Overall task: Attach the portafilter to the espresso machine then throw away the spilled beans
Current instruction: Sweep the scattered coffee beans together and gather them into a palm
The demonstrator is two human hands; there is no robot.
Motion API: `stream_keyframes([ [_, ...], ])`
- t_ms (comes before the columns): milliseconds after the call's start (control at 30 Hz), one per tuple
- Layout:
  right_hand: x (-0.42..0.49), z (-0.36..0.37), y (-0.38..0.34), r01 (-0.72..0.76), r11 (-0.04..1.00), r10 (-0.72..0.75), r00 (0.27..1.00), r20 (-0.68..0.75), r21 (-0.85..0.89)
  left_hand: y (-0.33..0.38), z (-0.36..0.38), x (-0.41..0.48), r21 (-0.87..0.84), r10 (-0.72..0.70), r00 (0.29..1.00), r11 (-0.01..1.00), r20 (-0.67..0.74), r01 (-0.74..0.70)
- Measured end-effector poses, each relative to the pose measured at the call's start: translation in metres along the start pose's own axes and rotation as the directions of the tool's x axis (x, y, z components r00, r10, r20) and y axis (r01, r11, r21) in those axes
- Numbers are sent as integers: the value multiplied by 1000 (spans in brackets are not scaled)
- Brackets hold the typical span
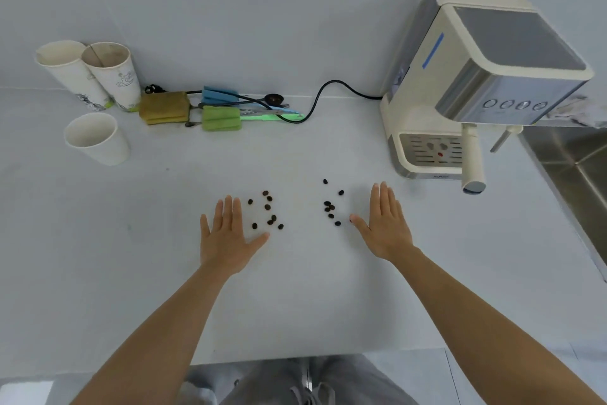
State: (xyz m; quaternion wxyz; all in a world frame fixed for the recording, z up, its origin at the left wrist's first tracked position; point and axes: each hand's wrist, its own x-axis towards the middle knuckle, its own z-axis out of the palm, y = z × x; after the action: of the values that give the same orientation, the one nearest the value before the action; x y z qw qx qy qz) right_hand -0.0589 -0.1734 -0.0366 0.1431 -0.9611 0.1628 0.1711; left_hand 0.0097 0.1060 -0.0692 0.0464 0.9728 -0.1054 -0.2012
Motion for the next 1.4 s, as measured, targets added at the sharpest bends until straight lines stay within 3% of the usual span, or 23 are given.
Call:
stream_keyframes([
  [267,-1,16,2,-112,993,111,993,44,28,8,-9,10,48,-26,1000,999,10,25],
  [567,19,13,-9,-86,996,86,996,16,23,19,-19,29,64,-30,1000,998,-3,30],
  [900,67,5,-32,139,988,-138,990,20,-67,32,-29,56,144,121,993,983,-12,-118],
  [1233,88,1,-43,352,927,-351,936,31,-127,45,-33,79,164,332,943,932,-24,-324],
  [1400,86,3,-57,428,901,-426,904,36,-76,54,-28,77,154,376,926,917,-32,-367],
])
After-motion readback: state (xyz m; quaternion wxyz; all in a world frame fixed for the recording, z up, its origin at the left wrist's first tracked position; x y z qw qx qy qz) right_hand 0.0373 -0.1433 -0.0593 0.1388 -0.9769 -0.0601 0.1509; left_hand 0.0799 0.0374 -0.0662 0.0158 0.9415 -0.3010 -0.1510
